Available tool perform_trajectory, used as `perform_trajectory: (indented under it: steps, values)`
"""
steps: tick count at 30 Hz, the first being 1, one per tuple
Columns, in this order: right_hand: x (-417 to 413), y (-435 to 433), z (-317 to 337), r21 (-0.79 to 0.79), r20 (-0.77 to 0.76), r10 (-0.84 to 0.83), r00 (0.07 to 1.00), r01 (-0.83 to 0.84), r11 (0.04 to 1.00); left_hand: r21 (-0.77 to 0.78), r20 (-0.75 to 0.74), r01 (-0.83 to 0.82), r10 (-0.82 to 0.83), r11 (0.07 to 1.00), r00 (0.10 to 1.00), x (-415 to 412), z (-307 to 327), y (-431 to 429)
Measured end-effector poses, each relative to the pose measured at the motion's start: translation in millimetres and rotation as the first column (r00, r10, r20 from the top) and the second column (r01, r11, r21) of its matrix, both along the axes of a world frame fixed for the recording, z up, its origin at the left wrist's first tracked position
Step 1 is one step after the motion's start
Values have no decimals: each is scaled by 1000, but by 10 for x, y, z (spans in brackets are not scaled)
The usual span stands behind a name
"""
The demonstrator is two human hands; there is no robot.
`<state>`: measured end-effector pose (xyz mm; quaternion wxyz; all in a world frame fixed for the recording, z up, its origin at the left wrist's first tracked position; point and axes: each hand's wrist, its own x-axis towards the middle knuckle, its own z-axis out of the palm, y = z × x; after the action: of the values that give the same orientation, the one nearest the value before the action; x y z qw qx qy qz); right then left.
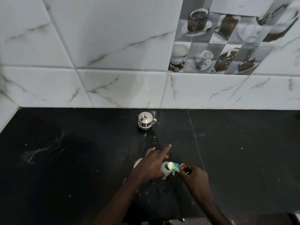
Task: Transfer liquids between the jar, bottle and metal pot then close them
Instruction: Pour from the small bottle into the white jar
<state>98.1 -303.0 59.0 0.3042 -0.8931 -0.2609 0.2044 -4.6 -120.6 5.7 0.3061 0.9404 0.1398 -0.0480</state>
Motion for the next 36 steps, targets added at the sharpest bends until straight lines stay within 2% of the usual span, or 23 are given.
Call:
perform_trajectory:
  steps: [7,11,14,20,29,36]
  values:
    - [26,17,-94,4,44,32,999,-32,999,107,-17,45,-44,993,999,120,-137,-63]
    - [48,34,-222,-28,137,113,984,-110,994,154,-17,49,-46,987,999,147,-185,-50]
    - [44,62,-253,-28,208,148,967,-146,989,182,-12,49,-47,982,999,157,-189,-39]
    - [26,87,-276,-37,241,200,950,-197,980,200,-11,51,-50,978,999,175,-244,-5]
    - [-70,76,-385,-229,445,431,785,-366,902,217,-6,40,-39,975,999,188,-275,-4]
    - [-116,52,-334,-207,515,485,707,-447,870,226,9,41,-44,973,999,201,-294,-4]
